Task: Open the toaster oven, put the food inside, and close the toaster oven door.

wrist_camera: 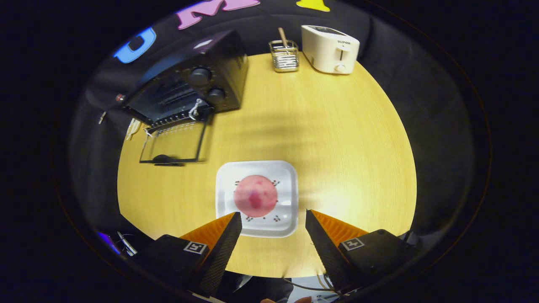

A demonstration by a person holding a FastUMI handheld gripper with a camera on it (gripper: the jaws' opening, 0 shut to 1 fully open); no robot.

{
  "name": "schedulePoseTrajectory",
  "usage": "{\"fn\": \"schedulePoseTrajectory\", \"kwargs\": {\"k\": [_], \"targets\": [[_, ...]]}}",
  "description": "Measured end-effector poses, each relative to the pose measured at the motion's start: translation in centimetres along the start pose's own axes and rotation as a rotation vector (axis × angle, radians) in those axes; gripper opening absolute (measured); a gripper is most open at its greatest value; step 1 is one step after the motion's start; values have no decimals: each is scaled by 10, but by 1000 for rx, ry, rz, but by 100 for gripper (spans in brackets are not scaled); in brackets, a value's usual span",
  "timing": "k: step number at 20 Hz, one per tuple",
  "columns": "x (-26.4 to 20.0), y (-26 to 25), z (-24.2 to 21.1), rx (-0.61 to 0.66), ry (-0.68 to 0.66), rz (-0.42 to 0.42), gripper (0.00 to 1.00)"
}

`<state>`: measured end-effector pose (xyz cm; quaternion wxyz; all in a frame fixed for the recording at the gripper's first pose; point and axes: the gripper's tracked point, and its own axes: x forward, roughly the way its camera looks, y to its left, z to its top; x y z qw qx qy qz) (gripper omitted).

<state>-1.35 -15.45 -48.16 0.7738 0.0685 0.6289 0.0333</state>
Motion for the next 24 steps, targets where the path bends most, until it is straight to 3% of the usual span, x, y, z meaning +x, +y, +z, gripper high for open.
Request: {"fn": "schedulePoseTrajectory", "kwargs": {"k": [5, 8, 12, 13, 16, 20, 24], "targets": [[41, -14, -1, 5, 69, 24, 98], [58, -14, -2, -3, 100, 35, 88], [70, -22, -16, -5, 170, 35, 34], [81, -18, -16, 17, 168, 71, 11], [73, -23, -19, 22, 154, 166, 6], [61, -12, -20, 203, 134, 317, 5], [44, -2, -28, 341, 106, 413, 6]]}}
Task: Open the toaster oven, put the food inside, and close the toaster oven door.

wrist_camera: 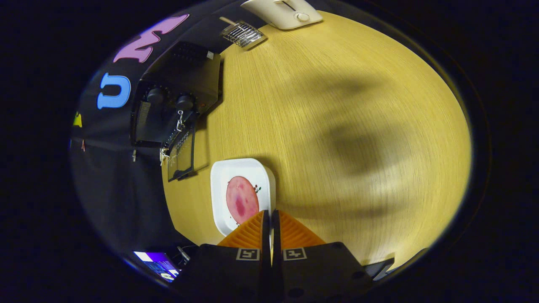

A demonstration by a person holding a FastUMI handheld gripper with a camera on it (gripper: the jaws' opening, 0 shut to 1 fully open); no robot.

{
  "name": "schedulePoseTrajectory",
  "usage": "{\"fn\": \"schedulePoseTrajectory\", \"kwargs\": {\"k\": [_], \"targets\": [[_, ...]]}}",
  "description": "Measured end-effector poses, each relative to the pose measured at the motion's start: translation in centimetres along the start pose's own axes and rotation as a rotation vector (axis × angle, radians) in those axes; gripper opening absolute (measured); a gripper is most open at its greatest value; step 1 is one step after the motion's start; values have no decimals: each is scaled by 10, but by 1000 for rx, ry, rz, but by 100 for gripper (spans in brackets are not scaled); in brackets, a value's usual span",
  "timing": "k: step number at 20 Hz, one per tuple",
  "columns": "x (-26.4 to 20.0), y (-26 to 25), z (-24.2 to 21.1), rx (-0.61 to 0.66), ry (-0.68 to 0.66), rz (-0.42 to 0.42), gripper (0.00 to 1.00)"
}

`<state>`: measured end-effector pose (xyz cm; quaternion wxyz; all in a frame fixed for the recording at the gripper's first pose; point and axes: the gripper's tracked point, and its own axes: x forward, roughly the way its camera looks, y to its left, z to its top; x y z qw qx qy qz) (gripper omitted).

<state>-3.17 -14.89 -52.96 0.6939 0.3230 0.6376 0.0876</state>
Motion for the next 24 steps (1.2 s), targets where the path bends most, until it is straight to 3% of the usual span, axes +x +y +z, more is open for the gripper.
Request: {"fn": "schedulePoseTrajectory", "kwargs": {"k": [4, 8, 16, 24], "targets": [[-15, 20, -13, 127, -56, 92, 6], [-23, 48, -20, 274, -151, 129, 6], [12, 146, -42, 496, -294, 205, 6], [70, 225, -7, 724, -491, 176, 6]]}}
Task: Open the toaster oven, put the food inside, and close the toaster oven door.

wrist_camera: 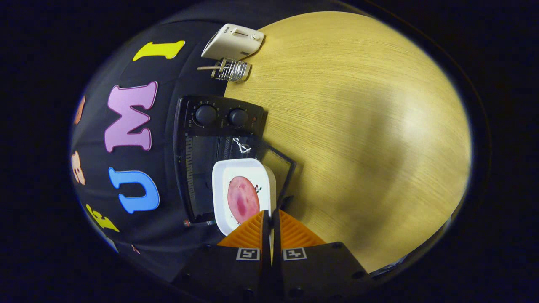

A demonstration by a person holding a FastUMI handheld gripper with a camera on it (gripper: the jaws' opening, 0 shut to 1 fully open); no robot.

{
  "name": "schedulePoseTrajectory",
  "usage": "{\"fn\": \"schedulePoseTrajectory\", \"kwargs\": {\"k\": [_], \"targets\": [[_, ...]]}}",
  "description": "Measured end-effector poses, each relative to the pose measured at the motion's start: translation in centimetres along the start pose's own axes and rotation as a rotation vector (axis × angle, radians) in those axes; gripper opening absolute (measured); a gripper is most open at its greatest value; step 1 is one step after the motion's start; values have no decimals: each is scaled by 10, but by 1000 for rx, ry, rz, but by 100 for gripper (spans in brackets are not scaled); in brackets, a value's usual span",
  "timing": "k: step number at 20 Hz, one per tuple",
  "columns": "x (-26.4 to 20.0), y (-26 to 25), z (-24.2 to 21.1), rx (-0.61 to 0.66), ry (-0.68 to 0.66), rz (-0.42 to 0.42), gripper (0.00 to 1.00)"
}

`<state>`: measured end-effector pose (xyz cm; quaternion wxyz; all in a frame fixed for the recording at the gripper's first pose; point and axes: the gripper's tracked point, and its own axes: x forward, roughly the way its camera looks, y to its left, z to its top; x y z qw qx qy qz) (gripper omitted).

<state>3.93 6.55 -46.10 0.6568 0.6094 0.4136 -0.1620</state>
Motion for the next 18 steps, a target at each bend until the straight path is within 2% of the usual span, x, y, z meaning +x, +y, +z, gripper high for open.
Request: {"fn": "schedulePoseTrajectory", "kwargs": {"k": [8, 13, 18], "targets": [[73, 64, 2, 145, -188, 9, 6], [109, 90, 1, 171, -218, 6, 6], [130, 92, -4, 207, -228, -15, 6]]}}
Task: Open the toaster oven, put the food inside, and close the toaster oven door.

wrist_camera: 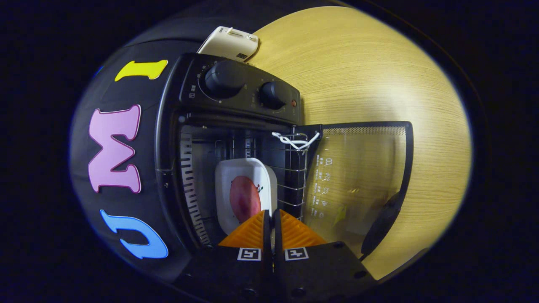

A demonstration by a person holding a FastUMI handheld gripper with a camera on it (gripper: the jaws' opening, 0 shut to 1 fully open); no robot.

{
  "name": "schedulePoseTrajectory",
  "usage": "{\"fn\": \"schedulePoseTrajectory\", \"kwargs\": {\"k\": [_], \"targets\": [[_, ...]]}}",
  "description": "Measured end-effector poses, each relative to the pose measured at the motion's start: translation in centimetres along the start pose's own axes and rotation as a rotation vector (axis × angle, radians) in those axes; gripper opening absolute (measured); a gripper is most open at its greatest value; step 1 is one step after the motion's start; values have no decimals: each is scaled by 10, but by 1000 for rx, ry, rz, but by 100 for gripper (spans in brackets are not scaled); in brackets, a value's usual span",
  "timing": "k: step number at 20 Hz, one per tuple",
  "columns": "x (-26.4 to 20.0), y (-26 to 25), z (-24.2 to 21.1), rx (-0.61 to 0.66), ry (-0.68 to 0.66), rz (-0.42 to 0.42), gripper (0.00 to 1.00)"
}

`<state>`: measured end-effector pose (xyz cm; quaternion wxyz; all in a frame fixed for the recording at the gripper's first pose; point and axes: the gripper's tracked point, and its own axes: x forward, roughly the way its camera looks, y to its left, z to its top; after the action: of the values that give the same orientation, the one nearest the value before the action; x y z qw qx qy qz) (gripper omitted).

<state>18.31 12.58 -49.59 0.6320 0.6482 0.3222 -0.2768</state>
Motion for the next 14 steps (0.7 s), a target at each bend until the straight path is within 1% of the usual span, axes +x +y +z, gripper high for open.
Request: {"fn": "schedulePoseTrajectory", "kwargs": {"k": [1, 2, 3, 5, 6, 7, 8, 9, 11, 13, 14], "targets": [[1, 1, -1, 5, 0, 11, 7], [-2, 8, -2, 18, 3, 44, 7], [-5, 14, -8, 32, 17, 67, 12], [-5, 15, -13, 40, 40, 74, 33], [-9, 15, -14, 36, 45, 73, 39], [-12, 16, -15, 31, 49, 75, 49], [-15, 14, -18, 25, 63, 73, 62], [-18, 9, -19, 11, 78, 52, 76], [-29, 1, -24, -22, 117, 30, 99], [-40, -8, -30, -58, 161, -6, 99], [-46, -7, -33, -98, 187, 19, 99]]}}
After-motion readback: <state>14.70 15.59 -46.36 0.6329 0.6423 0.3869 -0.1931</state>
